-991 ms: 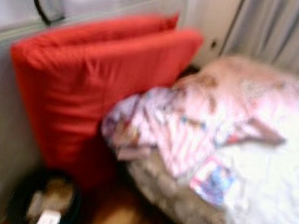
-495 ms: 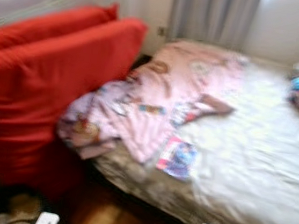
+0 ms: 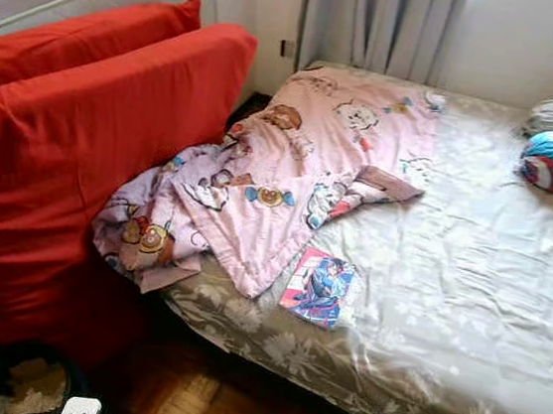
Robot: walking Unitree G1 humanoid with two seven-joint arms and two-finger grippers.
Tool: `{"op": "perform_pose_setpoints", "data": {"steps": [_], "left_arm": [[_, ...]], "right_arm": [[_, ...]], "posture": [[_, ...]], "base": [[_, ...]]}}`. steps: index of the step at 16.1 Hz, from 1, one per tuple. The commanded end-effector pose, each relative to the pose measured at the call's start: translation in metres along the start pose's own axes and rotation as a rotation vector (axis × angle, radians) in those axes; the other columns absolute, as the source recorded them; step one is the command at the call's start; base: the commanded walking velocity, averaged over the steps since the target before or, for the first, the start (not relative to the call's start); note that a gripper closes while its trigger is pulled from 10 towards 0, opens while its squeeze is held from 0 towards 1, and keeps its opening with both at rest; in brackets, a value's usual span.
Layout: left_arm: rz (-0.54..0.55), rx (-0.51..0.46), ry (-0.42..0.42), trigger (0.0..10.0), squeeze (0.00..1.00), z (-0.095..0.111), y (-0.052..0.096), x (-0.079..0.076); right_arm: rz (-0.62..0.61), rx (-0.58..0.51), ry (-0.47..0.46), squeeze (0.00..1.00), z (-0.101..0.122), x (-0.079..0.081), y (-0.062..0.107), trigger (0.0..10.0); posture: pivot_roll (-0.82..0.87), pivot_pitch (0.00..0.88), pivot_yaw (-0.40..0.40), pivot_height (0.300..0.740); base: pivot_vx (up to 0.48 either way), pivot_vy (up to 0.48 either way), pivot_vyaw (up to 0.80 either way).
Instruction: Clean up the room
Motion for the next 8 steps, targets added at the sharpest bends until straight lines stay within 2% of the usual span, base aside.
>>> {"op": "perform_pose_setpoints", "data": {"steps": [1,5,8], "left_arm": [[0.007,0.033,0.025,10.0,0.0,-0.0114,0.0025,0.0019],[0.016,0.024,0.073,10.0,0.0,-0.014,0.0047,0.0098],[0.022,0.015,0.062,10.0,0.0,-0.0137,0.0053,0.0117]], "right_arm": [[-0.01,0.01,-0.001,0.0,-0.0047,-0.0029,0.0009,10.0],[-0.013,0.02,0.032,0.0,-0.0051,-0.0034,0.0009,10.0],[-0.01,-0.008,0.013,0.0,-0.0021,-0.0029,0.001,10.0]], "posture": [[-0.04,0.031,0.022,0.74],[-0.05,0.03,0.023,0.74],[-0.05,0.029,0.023,0.74]], "base": [[0.0,0.0,0.0],[0.0,0.0,0.0],[0.0,0.0,0.0]]}}
Point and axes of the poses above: a point about 5 cm out from each wrist's last joint towards the gripper, its own y axis pointing back from the gripper into the wrist, its own z axis along the axis of the wrist's last joint, x = y × z, the point moved 5 cm from there along -y, pointing out of the wrist towards the gripper, and after that the axes turned 14 degrees about -y, right-handed, at the moved point
